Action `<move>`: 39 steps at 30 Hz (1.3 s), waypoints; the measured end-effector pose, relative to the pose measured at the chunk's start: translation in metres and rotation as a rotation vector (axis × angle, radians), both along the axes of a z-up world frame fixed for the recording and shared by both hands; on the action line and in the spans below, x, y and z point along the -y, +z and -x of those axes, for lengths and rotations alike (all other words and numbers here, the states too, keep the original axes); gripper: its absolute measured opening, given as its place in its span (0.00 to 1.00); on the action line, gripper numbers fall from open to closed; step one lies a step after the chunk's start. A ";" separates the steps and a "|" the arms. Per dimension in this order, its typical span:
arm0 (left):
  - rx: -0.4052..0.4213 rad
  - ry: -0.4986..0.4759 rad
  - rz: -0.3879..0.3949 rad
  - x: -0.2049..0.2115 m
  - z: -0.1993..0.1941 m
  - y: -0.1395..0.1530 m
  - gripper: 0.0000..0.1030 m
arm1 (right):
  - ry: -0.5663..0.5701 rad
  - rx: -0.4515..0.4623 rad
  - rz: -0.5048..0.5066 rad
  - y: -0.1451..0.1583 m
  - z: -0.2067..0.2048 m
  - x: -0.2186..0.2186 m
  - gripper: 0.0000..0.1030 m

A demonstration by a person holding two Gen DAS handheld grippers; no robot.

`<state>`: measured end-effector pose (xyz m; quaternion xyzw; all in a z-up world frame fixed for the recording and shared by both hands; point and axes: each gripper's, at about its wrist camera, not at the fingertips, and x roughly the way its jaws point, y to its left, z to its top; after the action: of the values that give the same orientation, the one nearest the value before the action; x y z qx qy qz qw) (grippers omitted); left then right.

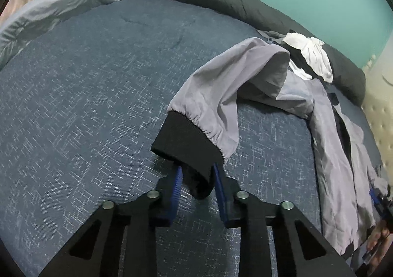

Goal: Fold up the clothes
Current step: 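Grasp the black sleeve cuff with the left tool, then pull the sleeve by its cuff with the left tool to straighten it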

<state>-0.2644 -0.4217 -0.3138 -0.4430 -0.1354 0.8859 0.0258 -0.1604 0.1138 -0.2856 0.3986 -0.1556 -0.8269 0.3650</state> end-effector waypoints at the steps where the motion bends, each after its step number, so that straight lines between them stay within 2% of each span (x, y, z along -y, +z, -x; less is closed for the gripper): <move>1: -0.001 -0.008 0.009 -0.002 0.000 0.000 0.12 | 0.000 0.001 -0.001 0.000 0.000 0.000 0.30; 3: -0.003 -0.022 0.031 -0.006 -0.001 0.000 0.07 | 0.000 -0.001 -0.003 0.000 0.000 0.001 0.30; 13: -0.033 -0.035 0.094 0.005 -0.003 0.026 0.06 | 0.000 -0.002 -0.002 -0.001 0.000 0.001 0.30; 18: -0.040 0.028 0.156 0.040 -0.004 0.054 0.06 | 0.001 -0.004 0.000 -0.001 0.000 0.000 0.30; 23: -0.033 0.059 0.207 0.074 -0.003 0.067 0.06 | 0.004 -0.002 -0.004 -0.002 0.000 0.001 0.30; 27: 0.003 0.072 0.204 0.091 0.005 0.061 0.06 | 0.009 0.001 -0.013 -0.004 0.000 0.003 0.30; 33: 0.147 0.093 0.149 0.110 0.016 0.015 0.06 | 0.015 0.003 -0.024 -0.008 0.000 0.004 0.30; 36: 0.145 0.122 0.122 0.118 0.019 0.009 0.06 | 0.014 0.003 -0.026 -0.008 0.001 0.004 0.30; 39: 0.100 0.120 0.118 0.120 0.019 0.016 0.08 | 0.013 0.003 -0.028 -0.008 0.001 0.004 0.30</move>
<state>-0.2830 -0.5421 -0.2976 -0.4786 -0.1103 0.8690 -0.0604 -0.1618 0.1097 -0.2936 0.4061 -0.1421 -0.8259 0.3643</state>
